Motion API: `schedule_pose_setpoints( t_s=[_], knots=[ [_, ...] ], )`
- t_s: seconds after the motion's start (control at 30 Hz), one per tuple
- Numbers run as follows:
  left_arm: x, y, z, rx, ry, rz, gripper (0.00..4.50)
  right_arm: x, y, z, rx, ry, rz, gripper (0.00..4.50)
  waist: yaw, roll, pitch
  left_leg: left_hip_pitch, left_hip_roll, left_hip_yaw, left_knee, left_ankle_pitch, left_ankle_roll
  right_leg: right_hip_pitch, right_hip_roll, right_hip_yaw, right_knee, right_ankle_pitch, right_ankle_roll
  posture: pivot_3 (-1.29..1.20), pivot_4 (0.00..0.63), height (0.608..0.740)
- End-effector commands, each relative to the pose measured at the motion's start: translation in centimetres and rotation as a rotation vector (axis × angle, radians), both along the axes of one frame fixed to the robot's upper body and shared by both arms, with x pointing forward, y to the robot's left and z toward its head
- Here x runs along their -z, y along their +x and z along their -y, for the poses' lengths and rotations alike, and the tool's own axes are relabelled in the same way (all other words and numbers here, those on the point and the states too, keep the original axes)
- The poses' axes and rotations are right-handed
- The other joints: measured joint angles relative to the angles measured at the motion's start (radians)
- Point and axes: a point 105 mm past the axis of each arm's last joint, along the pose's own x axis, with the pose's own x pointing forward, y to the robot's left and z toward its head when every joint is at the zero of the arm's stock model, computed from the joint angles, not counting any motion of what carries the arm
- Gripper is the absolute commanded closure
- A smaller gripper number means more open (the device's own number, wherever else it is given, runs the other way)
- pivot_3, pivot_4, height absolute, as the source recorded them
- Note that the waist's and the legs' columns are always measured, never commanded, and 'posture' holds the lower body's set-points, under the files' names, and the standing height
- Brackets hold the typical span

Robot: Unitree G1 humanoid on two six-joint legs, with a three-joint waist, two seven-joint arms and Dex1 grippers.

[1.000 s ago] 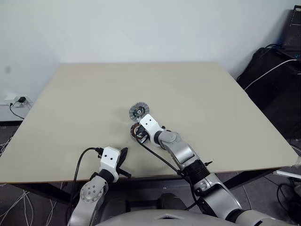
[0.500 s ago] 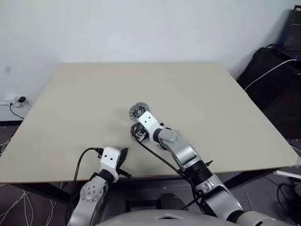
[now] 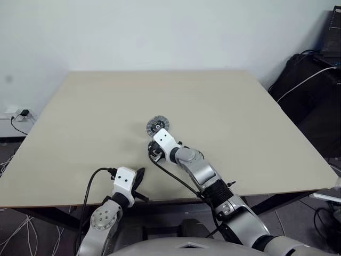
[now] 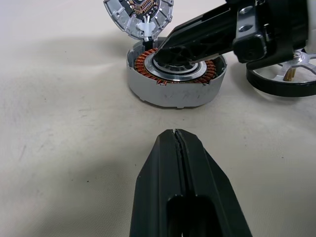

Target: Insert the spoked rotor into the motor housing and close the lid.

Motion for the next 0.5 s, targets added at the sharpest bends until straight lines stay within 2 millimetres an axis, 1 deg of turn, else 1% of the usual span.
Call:
schedule_pose_setpoints(
  t_s=[0.03,0.2,0.37,0.5],
  knots=[
    [-1.1,0.4,0.2,-0.003,-0.015,0.042,4.46,-1.4,1.0,-0.3,0.004,0.018,0.057,4.47,0.0,0.0,0.0,0.0,0.0,0.0,0.0,0.0,0.0,0.0,0.0,0.0,0.0,0.0,0.0,0.0,0.0,0.74],
    [-1.1,0.4,0.2,0.001,-0.016,0.041,4.46,-1.0,1.2,0.1,0.016,0.014,0.045,4.47,0.0,0.0,0.0,0.0,0.0,0.0,0.0,0.0,0.0,0.0,0.0,0.0,0.0,0.0,0.0,0.0,0.0,0.74],
    [-1.1,0.5,0.3,0.003,-0.017,0.04,4.46,-0.2,1.2,0.5,0.034,0.012,0.017,4.47,0.0,0.0,0.0,0.0,0.0,0.0,0.0,0.0,0.0,0.0,0.0,0.0,0.0,0.0,0.0,0.0,0.0,0.74],
    [-1.0,0.5,0.3,0.004,-0.018,0.039,4.46,-0.4,1.1,0.4,0.029,0.032,0.021,4.47,0.0,0.0,0.0,0.0,0.0,0.0,0.0,0.0,0.0,0.0,0.0,0.0,0.0,0.0,0.0,0.0,0.0,0.74]
  ],
)
